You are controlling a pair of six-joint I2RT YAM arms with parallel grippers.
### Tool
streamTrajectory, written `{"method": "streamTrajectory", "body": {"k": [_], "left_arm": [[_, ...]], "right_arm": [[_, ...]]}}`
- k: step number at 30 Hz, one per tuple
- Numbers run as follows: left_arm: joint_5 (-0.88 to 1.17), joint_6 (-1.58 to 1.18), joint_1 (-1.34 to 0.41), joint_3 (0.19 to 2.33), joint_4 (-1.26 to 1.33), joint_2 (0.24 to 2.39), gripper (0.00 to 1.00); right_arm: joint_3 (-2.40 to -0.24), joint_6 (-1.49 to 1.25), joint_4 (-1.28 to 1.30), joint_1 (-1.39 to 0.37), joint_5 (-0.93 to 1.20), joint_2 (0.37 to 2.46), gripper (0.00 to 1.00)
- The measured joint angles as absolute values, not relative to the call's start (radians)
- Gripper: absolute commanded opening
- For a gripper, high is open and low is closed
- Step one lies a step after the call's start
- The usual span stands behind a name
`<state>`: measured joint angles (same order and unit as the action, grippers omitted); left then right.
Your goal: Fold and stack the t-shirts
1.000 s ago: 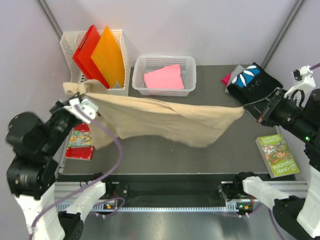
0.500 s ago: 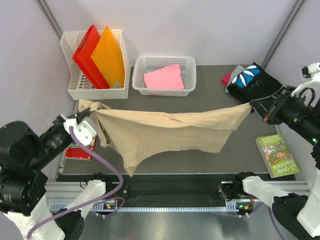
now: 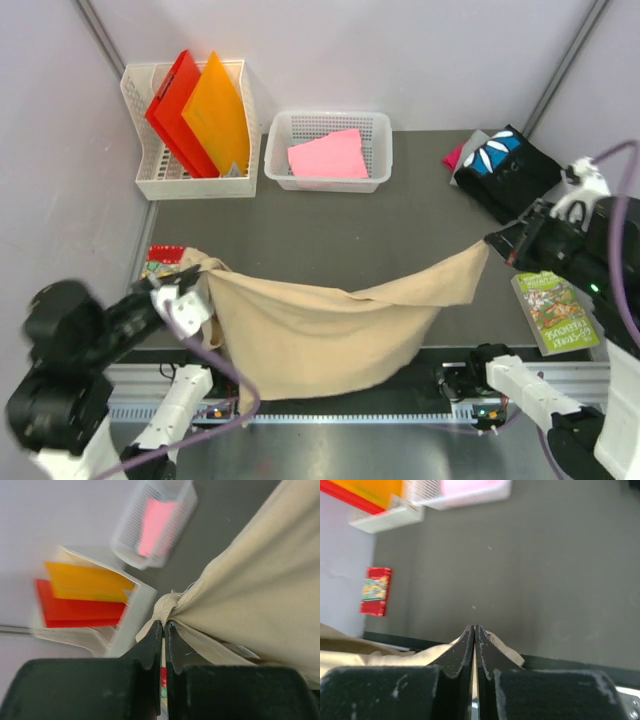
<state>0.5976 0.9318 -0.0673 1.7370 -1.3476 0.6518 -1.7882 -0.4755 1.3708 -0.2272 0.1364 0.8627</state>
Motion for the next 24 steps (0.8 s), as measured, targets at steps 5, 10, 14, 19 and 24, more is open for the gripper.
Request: {"method": "streamTrajectory", "body": {"k": [5,10,14,19,24], "left_arm": [[0.566,0.968,-0.066,1.319,-1.29,0.682,0.0],[0.469,0.975,-0.066,1.097,-1.101,0.883,0.0],[0.465,0.977,-0.066,1.223,-1.086,1.113,0.0],[0.509,1.052,-0.065,1.262,-1.161,1.12,0.05],[0.453,1.158,-0.069,1.016,-1.274,1.048,0.26]], "right_arm": [[-1.642,-0.472,1.326,-0.227,0.053,0.995,0.0],[-1.504,-0.476,1.18,-0.224,-0.009,1.164,0.0],[-1.416,-0.485,1.111,-0.224,-0.018,1.209,0.0],[-1.279,-0.495,1.084,-0.221,-0.038,1.108,0.0],[-1.143,-0.51,1.078,-0.22,-0.044,1.026,0.0]]}}
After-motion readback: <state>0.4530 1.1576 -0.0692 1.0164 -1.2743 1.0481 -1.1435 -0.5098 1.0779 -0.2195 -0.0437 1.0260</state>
